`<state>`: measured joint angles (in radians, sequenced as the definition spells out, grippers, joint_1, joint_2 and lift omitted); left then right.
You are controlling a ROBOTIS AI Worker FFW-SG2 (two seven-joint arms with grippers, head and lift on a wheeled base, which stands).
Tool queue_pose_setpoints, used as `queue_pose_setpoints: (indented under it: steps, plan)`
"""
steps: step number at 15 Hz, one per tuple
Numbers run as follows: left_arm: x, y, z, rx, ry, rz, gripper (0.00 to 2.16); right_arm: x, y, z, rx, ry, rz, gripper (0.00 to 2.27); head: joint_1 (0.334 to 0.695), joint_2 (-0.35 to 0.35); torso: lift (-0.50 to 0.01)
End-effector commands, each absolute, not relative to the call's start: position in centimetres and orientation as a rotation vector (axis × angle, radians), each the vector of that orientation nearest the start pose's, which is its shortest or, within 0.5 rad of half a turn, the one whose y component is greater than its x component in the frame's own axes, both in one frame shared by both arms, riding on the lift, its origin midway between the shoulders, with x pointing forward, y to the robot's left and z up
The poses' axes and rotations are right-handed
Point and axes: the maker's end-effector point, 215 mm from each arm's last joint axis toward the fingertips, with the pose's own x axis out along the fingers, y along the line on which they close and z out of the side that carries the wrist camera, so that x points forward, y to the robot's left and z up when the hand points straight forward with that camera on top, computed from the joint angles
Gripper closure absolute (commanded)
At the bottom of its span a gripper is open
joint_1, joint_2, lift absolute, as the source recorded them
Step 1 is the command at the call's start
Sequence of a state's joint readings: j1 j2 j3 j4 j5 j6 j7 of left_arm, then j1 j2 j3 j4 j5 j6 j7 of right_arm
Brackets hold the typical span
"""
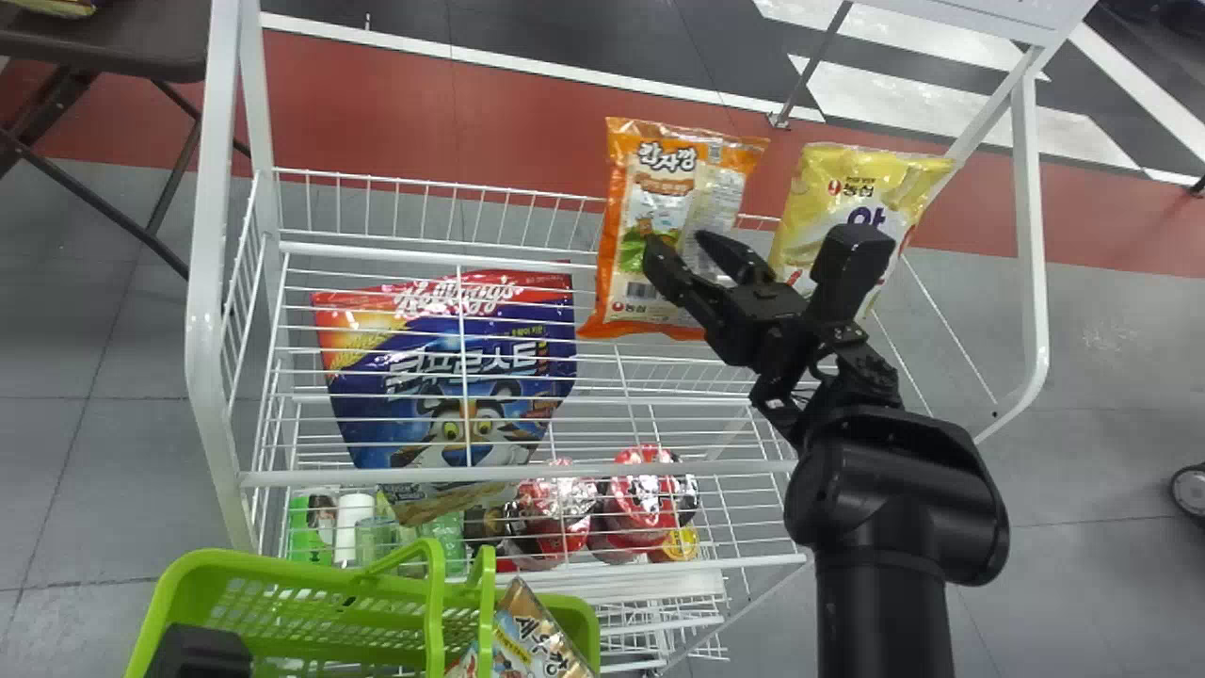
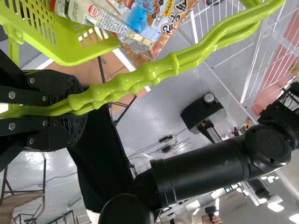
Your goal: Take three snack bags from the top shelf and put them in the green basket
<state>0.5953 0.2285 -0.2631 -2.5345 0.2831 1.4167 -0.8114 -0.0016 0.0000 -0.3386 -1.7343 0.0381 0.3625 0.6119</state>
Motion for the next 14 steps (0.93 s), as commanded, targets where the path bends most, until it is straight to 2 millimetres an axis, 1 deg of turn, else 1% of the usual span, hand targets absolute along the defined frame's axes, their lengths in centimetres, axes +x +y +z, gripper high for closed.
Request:
queue_pose_setpoints:
  steps: [1,4,6,8,9,12,13,14]
  plan:
    - [12.4,-2.8,-38.9,-0.440,1.090,-1.234,2.02,56.1,-28.9,-36.4,0.070,0.221,0.289,2.25,0.695,-0.350,-0.037]
    - [12.5,-2.7,-38.9,-0.441,1.088,-1.231,2.02,54.7,-29.1,-36.9,0.091,0.237,0.289,2.25,0.695,-0.350,-0.037]
    - [12.6,-2.8,-38.9,-0.439,1.085,-1.231,2.02,53.6,-29.3,-35.6,0.095,0.215,0.287,2.25,0.695,-0.350,-0.037]
    - [12.6,-2.8,-38.8,-0.440,1.083,-1.232,2.02,52.1,-29.3,-33.5,0.120,0.188,0.297,2.25,0.695,-0.350,-0.037]
    - [12.6,-2.9,-38.8,-0.441,1.082,-1.231,2.02,50.7,-29.3,-32.7,0.134,0.182,0.308,2.25,0.695,-0.350,-0.037]
    - [12.7,-2.8,-38.8,-0.439,1.082,-1.228,2.02,45.5,-29.1,-30.3,0.140,0.167,0.327,2.25,0.695,-0.350,-0.037]
    - [12.7,-2.9,-38.7,-0.437,1.079,-1.228,2.02,43.7,-29.0,-30.4,0.174,0.205,0.343,2.25,0.695,-0.350,-0.037]
    - [12.8,-2.8,-38.8,-0.434,1.077,-1.223,2.02,41.4,-28.6,-31.0,0.241,0.291,0.374,2.25,0.695,-0.350,-0.037]
